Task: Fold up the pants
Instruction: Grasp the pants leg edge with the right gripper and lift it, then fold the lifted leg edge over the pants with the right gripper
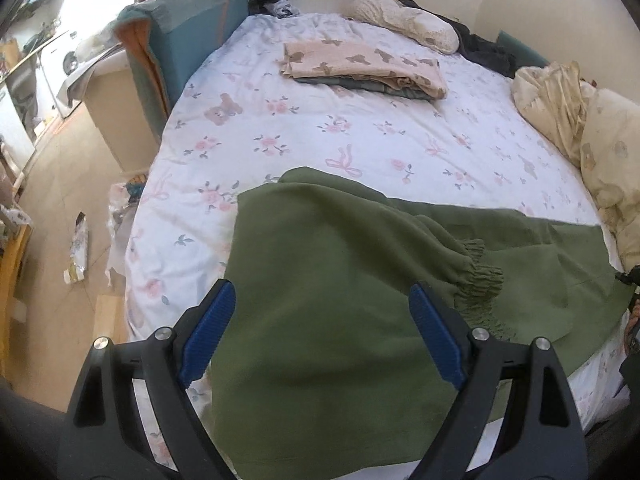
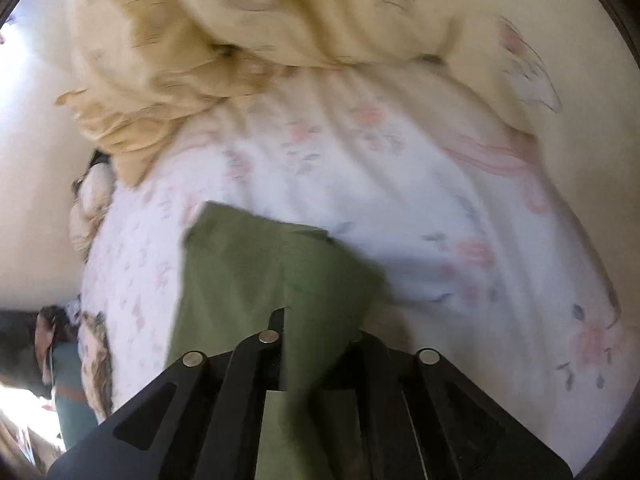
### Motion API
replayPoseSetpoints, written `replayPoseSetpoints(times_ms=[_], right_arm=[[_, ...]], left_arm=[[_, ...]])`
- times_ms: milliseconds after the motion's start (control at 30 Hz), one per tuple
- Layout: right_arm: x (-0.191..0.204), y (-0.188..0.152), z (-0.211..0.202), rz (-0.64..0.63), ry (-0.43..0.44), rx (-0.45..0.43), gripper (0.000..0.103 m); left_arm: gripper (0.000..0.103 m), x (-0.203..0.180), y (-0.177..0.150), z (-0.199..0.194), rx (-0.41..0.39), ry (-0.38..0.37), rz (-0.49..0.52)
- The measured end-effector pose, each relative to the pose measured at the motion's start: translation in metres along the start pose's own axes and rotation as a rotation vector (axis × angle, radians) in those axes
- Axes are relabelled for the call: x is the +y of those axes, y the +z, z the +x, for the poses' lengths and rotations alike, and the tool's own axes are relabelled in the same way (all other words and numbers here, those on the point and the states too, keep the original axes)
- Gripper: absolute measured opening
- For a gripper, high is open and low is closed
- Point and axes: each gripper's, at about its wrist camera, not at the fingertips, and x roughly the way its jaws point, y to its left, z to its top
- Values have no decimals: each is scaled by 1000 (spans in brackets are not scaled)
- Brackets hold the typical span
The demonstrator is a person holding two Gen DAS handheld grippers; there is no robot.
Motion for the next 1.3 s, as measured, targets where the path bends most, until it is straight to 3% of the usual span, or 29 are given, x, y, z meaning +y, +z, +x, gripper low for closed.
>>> replayPoseSetpoints(times_ms=[167,267,400,533,667,800,900,933,967,1000,1067,1167,1233,1267,1300], right_arm=[[61,-21,-46,-218,117,-94,3],[111,-51,-72,-429,207,-81,3],[168,-103,-108,-606,329,-63,3],[229,-193,-145,-778,485,-5,3],[256,-297,-150,-943,569,86,3],[246,-396,-100,-1061,517,270,4],[227,-438,-73,-1109,466,377,10],[224,-445,-73,-1129,449,382,13],[222,-450,-77,-1146,446,391,24],[220,-454,-86,-1162,458,409,41],[223,-448,-97,-1168,477,440,65],[220,-430,-122,-1131,567,438,67],[221,-411,-128,-1063,608,422,62],[220,-401,-127,-1009,607,401,59],[221,-394,-118,-979,581,391,49]], left_arm=[[86,2,6,-5,-4,-28,-37],[86,4,8,-13,-15,-49,-57],[86,7,8,-17,-6,-69,-87],[86,14,8,-22,-2,-71,-107],[86,23,7,-27,0,-67,-143],[86,31,5,-26,16,-70,-166],[86,35,4,-28,16,-67,-174],[86,37,4,-28,20,-71,-181],[86,38,3,-29,23,-76,-188],[86,39,3,-29,27,-83,-196],[86,40,4,-29,33,-94,-206],[86,37,7,-31,29,-99,-211],[86,35,9,-33,13,-98,-206],[86,33,10,-34,7,-93,-200],[86,32,10,-35,1,-89,-191]])
